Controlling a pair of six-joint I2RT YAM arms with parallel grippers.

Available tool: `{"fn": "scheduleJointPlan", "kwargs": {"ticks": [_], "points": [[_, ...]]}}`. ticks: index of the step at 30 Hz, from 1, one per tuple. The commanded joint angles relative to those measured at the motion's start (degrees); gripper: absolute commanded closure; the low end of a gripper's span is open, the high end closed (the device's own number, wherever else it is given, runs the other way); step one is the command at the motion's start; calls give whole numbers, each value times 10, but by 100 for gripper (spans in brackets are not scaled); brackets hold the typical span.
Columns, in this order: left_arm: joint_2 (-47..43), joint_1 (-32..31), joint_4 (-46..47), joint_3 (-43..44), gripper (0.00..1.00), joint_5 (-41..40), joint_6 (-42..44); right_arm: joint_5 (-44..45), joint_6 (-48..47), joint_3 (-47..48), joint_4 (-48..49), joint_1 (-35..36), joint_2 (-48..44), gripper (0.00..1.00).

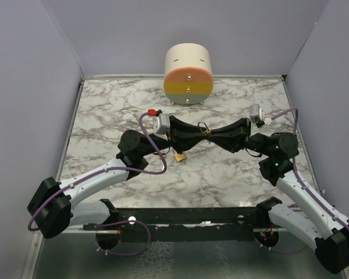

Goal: Lock with the key
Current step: Lock the lock.

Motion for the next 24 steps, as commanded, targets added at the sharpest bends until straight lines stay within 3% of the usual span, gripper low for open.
{"fn": "scheduleJointPlan", "kwargs": {"ticks": [1, 5, 8, 19, 24], "points": [[-9, -15, -106, -25, 72, 26, 2, 32, -6, 16, 44, 10, -20, 98], [-34, -15, -105, -26, 67, -2, 12, 26, -5, 11, 39, 10, -22, 98], [-41, -15, -105, -23, 54, -18, 20, 21, -3, 9, 36, 10, -24, 98], [-98, -3, -123, -15, 39, -110, 56, 28, -33, -11, -19, 10, -52, 98], [-136, 37, -170, 8, 37, -92, 59, 46, -53, -25, -40, 11, -55, 98]]}}
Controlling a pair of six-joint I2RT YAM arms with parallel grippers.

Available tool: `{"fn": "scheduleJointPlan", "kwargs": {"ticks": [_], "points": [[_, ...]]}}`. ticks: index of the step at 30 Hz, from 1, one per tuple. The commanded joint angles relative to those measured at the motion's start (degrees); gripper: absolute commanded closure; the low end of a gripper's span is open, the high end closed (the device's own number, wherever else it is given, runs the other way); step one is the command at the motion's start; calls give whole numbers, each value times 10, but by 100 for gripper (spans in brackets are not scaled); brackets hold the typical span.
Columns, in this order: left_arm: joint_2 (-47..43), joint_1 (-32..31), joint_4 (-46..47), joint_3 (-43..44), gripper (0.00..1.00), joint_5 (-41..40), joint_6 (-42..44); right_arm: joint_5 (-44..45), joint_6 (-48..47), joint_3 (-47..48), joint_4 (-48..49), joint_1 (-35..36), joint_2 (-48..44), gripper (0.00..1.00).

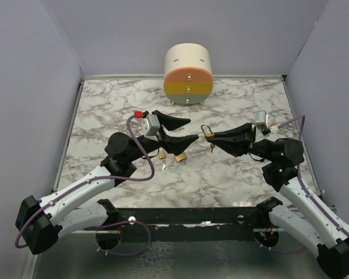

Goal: Lock with the key
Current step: Lock the lock.

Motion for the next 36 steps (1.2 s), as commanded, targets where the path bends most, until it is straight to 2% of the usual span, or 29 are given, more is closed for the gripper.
{"fn": "scheduleJointPlan", "kwargs": {"ticks": [1, 5, 11, 15, 23, 26, 36], "points": [[-33, 41, -31, 23, 36, 7, 5, 33, -23, -16, -21, 2, -1, 98], [-19, 75, -28, 38, 34, 59, -26, 24, -12, -25, 3, 3, 12, 98], [25, 76, 28, 54, 28, 139, -59, 16, -14, -24, 9, 3, 22, 98], [50, 76, 58, 61, 28, 184, -77, 18, -16, -23, 12, 3, 25, 98], [61, 76, 74, 59, 27, 177, -81, 6, -6, -25, 31, 3, 41, 98], [70, 76, 79, 63, 30, 176, -84, 2, -1, -29, 40, 3, 44, 98], [113, 76, 107, 79, 49, 195, -113, -1, 1, -23, 36, 4, 42, 98]]}}
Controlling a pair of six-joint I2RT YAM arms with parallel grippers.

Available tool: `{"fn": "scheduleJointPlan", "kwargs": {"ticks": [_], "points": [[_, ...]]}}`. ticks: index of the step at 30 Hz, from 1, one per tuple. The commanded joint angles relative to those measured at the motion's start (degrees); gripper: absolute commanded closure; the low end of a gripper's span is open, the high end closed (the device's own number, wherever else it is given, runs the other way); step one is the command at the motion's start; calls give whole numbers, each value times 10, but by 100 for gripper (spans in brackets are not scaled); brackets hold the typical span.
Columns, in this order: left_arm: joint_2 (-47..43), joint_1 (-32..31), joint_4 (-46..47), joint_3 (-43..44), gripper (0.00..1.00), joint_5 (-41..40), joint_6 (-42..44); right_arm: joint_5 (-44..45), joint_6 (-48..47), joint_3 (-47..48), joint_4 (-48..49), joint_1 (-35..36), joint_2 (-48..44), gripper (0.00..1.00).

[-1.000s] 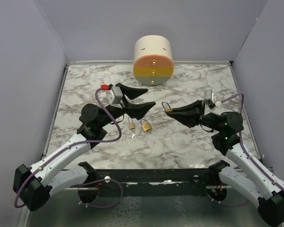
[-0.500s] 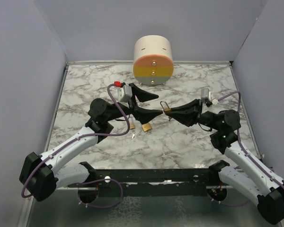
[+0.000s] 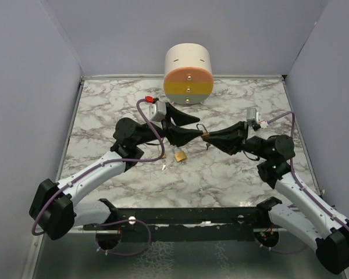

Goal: Lock with the key
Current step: Lock the lock.

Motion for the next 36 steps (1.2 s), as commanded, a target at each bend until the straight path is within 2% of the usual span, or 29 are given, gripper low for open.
{"fn": "scheduleJointPlan", "kwargs": {"ticks": [1, 9, 16, 23, 24, 27, 29, 30, 31, 32, 36], "points": [[14, 1, 34, 20, 50, 23, -22, -11, 4, 3, 19, 4, -3, 98], [33, 1, 60, 31, 65, 35, -38, -12, 3, -2, 17, 4, 0, 98], [43, 1, 82, 41, 100, 46, -50, -9, 4, -6, 20, 4, 10, 98], [59, 1, 106, 43, 100, 63, -75, 4, -1, -11, 18, 4, 14, 98], [57, 2, 106, 40, 100, 56, -73, 11, -5, -12, 13, 4, 14, 92], [43, 6, 105, 27, 100, 33, -62, 31, -12, -21, 1, 4, 6, 66], [33, 11, 103, 22, 100, 23, -57, 63, -11, -32, -9, 4, -7, 54], [29, 14, 101, 21, 100, 20, -55, 80, -8, -37, -18, 3, -14, 44], [25, 17, 99, 20, 100, 19, -54, 96, -6, -41, -27, 4, -21, 20], [23, 18, 96, 20, 100, 19, -53, 105, -2, -44, -34, 3, -28, 10], [15, 21, 88, 14, 100, 18, -52, 120, -7, -57, -35, 4, -49, 10]]}}
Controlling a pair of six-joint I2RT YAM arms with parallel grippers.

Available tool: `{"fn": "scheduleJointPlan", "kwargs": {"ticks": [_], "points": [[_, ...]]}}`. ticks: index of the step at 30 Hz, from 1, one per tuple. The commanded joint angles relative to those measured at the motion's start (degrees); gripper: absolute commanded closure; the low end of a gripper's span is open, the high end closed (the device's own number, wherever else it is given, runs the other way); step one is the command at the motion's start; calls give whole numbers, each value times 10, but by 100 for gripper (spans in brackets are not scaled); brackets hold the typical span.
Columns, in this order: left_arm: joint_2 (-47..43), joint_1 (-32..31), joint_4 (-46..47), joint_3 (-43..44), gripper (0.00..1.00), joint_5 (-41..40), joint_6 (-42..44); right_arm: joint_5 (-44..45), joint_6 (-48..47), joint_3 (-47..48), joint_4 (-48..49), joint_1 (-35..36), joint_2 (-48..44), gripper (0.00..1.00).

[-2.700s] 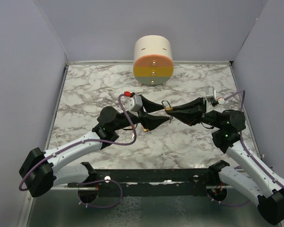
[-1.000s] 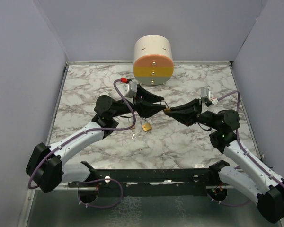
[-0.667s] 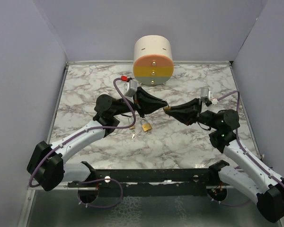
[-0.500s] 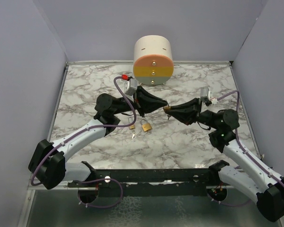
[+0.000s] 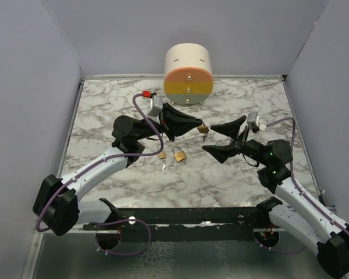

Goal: Lock with the key
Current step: Lock the lock.

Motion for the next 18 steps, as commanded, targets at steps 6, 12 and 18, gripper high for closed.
{"fn": "scheduleJointPlan", "kwargs": {"ticks": [6, 12, 18], "points": [[-32, 4, 17, -24, 100, -13, -2, 70, -11, -14, -20, 3, -38, 16], [-40, 4, 1, -28, 100, 8, -12, 18, -30, 14, -37, 2, -13, 51], [-43, 5, -30, -25, 100, 2, -5, -27, -18, 26, -9, 3, 20, 55]]}}
